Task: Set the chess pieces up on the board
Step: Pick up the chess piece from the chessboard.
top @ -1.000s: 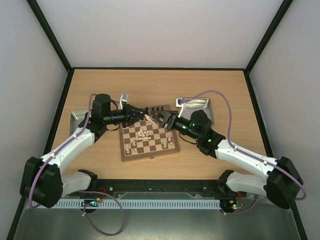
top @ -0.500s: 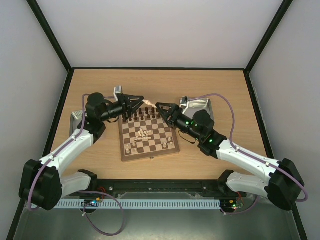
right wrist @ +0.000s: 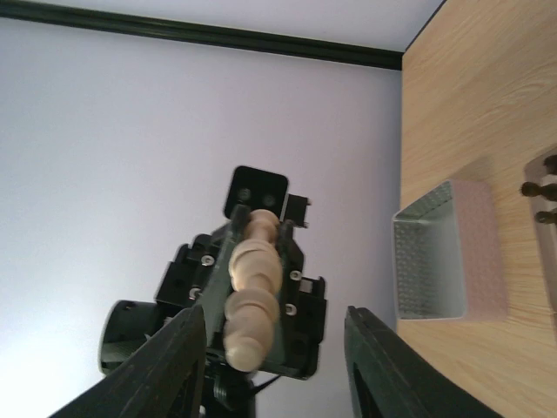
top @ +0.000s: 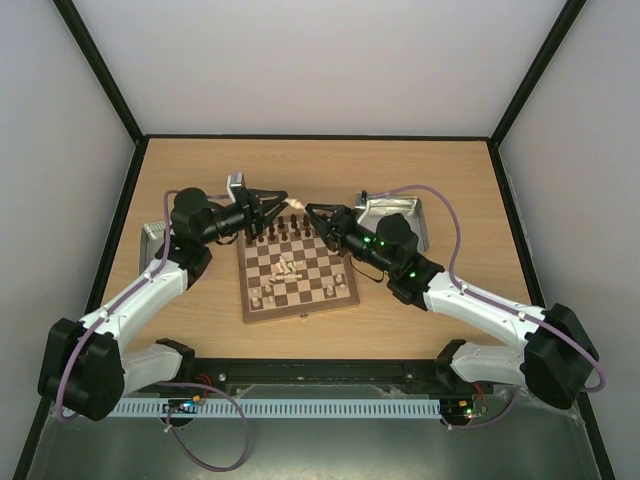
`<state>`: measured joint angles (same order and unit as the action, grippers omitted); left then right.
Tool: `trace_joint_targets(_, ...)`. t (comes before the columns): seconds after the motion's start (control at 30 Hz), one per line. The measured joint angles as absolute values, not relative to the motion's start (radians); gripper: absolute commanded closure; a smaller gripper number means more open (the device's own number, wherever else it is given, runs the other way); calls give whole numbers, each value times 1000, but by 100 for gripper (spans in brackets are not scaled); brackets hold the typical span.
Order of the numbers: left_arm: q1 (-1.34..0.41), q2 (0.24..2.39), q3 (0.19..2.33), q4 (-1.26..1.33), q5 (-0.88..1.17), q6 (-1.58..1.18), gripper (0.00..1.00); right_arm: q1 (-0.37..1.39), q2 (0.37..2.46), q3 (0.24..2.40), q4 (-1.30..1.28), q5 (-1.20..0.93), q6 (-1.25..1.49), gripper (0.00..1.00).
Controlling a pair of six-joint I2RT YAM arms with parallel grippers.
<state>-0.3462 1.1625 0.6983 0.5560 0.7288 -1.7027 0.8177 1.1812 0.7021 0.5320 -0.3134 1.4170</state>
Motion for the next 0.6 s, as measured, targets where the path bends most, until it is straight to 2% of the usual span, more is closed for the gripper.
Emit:
trace_joint_targets(0.3, -347, 1163, 698, 569, 734, -1713, 98, 818, 1187, 731, 552, -300, 1414, 76)
trace_joint_targets(0.53, -347, 1163, 687, 580, 734, -1713, 98, 817, 1188, 739, 534, -287, 1407, 98)
trace_joint_targets(0.6, -347, 1163, 686, 580, 735, -1711, 98, 817, 1190, 747, 518, -286, 1401, 98)
